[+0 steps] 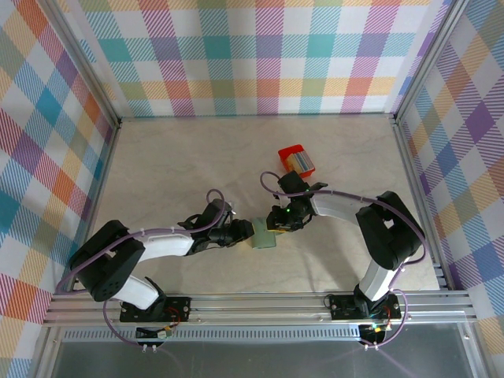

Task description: Put the credit cards into the card holder

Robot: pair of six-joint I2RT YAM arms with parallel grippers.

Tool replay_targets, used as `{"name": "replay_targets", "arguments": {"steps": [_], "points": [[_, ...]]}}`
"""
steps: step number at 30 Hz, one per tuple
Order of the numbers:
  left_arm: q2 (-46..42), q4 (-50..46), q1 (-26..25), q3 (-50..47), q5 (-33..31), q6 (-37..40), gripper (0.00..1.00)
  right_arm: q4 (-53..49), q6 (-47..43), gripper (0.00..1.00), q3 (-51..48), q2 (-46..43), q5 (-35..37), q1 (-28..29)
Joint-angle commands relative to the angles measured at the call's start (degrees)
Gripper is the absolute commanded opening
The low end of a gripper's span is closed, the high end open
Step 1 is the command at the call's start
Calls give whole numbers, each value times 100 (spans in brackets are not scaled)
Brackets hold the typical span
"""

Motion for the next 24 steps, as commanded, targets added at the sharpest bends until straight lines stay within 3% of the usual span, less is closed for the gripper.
{"name": "replay_targets", "arguments": {"steps": [1, 24], "points": [[134, 116, -32, -7, 93, -20, 37, 63, -82, 27, -80, 80, -60, 40], [453, 195, -62, 193, 256, 32, 30, 237, -95, 26, -161, 194, -264, 40]]}}
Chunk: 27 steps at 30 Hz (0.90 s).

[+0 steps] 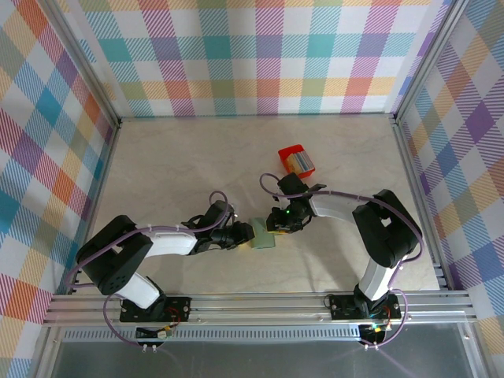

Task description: Put the credit cards into the card holder

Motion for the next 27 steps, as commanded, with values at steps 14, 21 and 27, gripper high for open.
{"name": "replay_targets", "arguments": {"steps": [14, 21, 27], "points": [[250, 151, -30, 191, 110, 26, 26, 100, -55, 25, -82, 98, -214, 40], [302, 187, -30, 179, 109, 14, 26, 119, -48, 26, -65, 152, -226, 40], [349, 170, -36, 231, 114, 30, 26, 252, -6, 24, -89, 107, -496, 40]]}}
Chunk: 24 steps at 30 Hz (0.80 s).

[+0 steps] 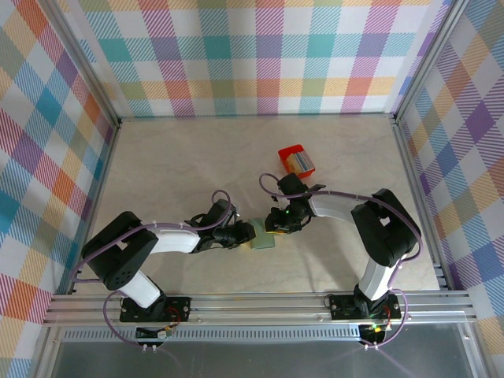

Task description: Put the credit cards into the card holder

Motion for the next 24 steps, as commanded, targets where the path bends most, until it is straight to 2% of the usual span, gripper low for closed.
{"name": "replay_targets", "arguments": {"steps": [1, 8, 24], "points": [[106, 71, -32, 113, 66, 28, 25, 161, 5, 23, -75, 13, -328, 40], [75, 54, -39, 135, 59, 28, 24, 88, 60, 19, -37, -384, -362, 9], [71, 71, -56, 176, 66, 33, 24, 654, 130, 17, -295, -434, -1002, 5]]}}
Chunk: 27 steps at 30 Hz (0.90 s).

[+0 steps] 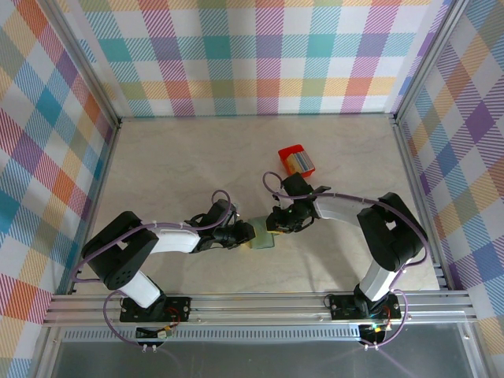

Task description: Put the credit cards into the card holder

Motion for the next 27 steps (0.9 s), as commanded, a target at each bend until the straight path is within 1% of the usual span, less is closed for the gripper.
{"name": "replay_targets", "arguments": {"steps": [1, 5, 9, 10, 12, 13, 16, 19, 22, 27], "points": [[60, 78, -51, 170, 66, 37, 24, 367, 66, 17, -34, -127, -607, 84], [43, 78, -60, 186, 57, 32, 24, 394, 45, 16, -50, -135, -626, 84], [8, 60, -74, 205, 57, 45, 24, 378, 5, 11, -64, -173, -577, 84], [-6, 47, -78, 213, 56, 48, 24, 378, -3, 10, -79, -178, -558, 84], [-46, 10, -78, 215, 48, 64, 24, 316, -41, 1, -79, -187, -522, 84], [-71, -14, -78, 214, 39, 73, 25, 262, -62, 0, -63, -202, -496, 84], [-162, -86, -74, 214, 15, 99, 25, 80, -144, 0, -24, -231, -363, 84], [-292, -194, -78, 215, -34, 180, 28, -157, -193, 0, 35, -272, -161, 79], [-452, -250, -78, 192, -108, 236, 33, -510, -200, 0, 154, -319, 147, 80], [-447, -408, -78, 275, -84, 329, 35, -1072, -245, 0, 344, -450, 663, 77]]}}
